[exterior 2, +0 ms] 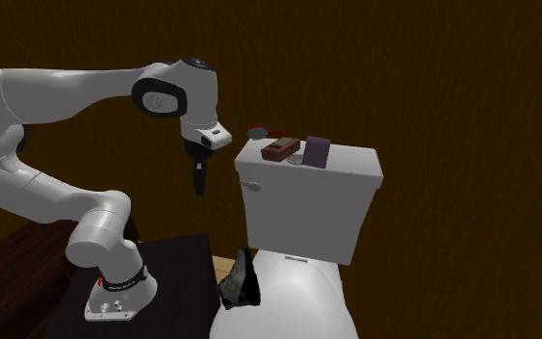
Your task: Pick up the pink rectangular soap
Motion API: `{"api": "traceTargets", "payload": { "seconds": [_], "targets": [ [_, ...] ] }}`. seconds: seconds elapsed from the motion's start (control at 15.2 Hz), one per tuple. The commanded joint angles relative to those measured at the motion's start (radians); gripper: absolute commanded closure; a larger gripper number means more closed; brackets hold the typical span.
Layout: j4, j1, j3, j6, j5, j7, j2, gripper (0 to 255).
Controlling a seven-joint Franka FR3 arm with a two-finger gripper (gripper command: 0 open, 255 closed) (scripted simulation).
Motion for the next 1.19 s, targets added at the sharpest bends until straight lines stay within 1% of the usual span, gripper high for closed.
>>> {"api": "traceTargets", "payload": {
  "seconds": [0.0, 0.26, 0.53, 0.73, 0.86, 0.99, 1.12],
  "targets": [
    [0.000, 0.000, 0.000, 0.000, 0.000, 0.000, 0.000, 0],
    [0.146, 0.046, -0.102, -0.005, 0.121, -0.128, 0.207, 0],
    [0.318, 0.091, -0.195, -0.063, 0.270, -0.265, 0.421, 0],
    [0.468, 0.109, -0.250, -0.145, 0.399, -0.365, 0.591, 0],
    [0.578, 0.108, -0.276, -0.217, 0.492, -0.424, 0.709, 0],
    [0.698, 0.096, -0.291, -0.299, 0.591, -0.471, 0.831, 0],
    [0.828, 0.071, -0.291, -0.387, 0.695, -0.500, 0.957, 0]
  ]
}}
